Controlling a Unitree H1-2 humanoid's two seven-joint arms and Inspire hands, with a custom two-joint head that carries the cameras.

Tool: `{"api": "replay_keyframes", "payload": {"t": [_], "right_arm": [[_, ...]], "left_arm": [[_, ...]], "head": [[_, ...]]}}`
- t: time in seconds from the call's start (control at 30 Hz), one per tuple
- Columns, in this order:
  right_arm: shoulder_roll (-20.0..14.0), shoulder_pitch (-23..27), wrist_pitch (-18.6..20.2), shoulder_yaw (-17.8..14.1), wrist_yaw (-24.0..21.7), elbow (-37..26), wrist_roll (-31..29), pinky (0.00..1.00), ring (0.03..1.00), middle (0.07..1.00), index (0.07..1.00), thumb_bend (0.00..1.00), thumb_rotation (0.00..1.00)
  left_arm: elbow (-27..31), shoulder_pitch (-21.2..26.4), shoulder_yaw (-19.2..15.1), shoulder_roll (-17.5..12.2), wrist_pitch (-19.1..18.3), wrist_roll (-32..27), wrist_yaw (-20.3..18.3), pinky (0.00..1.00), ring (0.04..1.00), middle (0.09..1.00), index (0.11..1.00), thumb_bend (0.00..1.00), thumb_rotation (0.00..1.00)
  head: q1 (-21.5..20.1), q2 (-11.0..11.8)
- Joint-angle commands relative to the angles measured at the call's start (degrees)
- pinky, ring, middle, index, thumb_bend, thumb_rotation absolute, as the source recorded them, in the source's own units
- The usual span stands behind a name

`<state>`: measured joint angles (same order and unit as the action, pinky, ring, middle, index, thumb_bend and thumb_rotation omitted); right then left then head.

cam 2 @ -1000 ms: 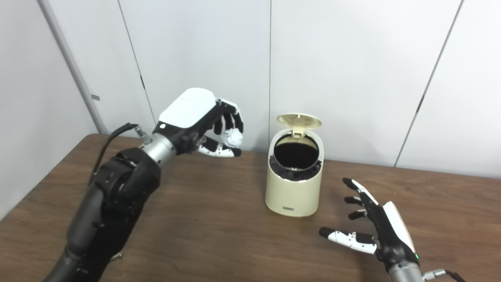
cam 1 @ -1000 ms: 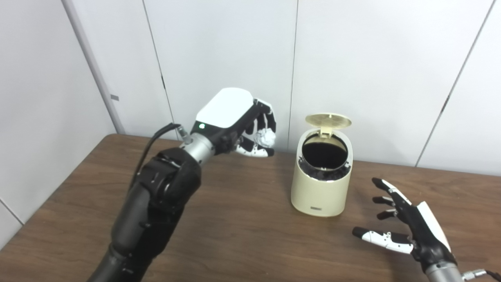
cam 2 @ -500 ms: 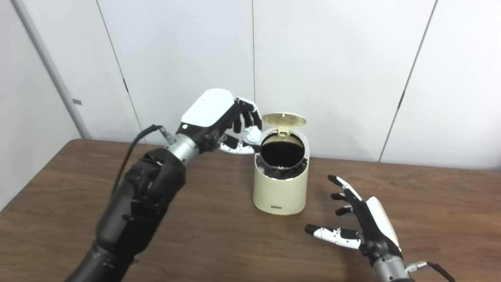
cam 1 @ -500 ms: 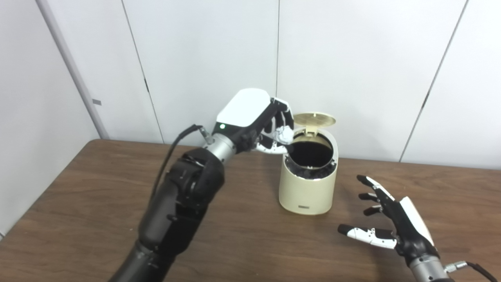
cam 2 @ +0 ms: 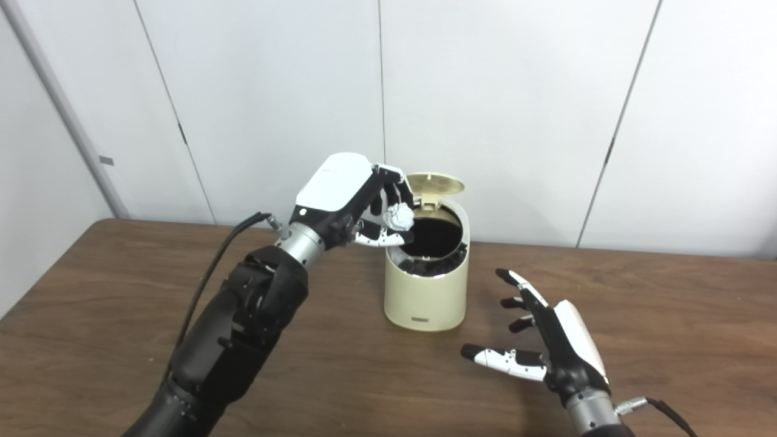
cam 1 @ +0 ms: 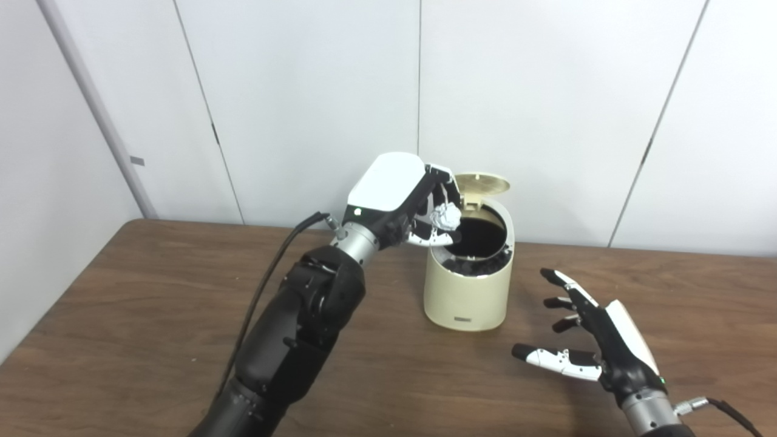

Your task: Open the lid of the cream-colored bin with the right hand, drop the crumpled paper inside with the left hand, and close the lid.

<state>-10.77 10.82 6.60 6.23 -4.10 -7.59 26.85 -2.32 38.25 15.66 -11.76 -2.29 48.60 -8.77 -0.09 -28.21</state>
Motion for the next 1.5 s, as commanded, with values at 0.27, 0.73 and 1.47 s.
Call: {"api": "replay_keyframes", "payload": {"t": [0.27, 0.73, 1.47], "right_arm": [[0.71, 1.43, 0.83, -0.59, 1.08, -3.05, -0.92, 0.61, 0.802, 0.915, 0.890, 0.72, 0.42], [0.95, 0.96, 0.54, -0.12, 1.72, -3.13, -0.19, 0.59, 0.787, 0.907, 0.884, 0.71, 0.40], [1.06, 0.45, -0.01, -0.27, 1.96, -3.28, -1.36, 0.60, 0.793, 0.916, 0.881, 0.71, 0.38]], "left_arm": [[-5.03, 3.66, 0.75, 1.45, 3.43, 0.68, 8.42, 0.31, 0.363, 0.491, 0.533, 0.50, 0.00], [-13.03, 5.25, 4.83, 1.62, 7.35, 4.88, 19.20, 0.28, 0.350, 0.439, 0.530, 0.50, 0.00], [-15.78, 6.46, 7.57, 1.19, 6.05, 9.28, 21.47, 0.38, 0.392, 0.470, 0.535, 0.50, 0.00]], "head": [[-0.41, -0.30], [-1.18, -0.35], [-1.33, -0.44]]}}
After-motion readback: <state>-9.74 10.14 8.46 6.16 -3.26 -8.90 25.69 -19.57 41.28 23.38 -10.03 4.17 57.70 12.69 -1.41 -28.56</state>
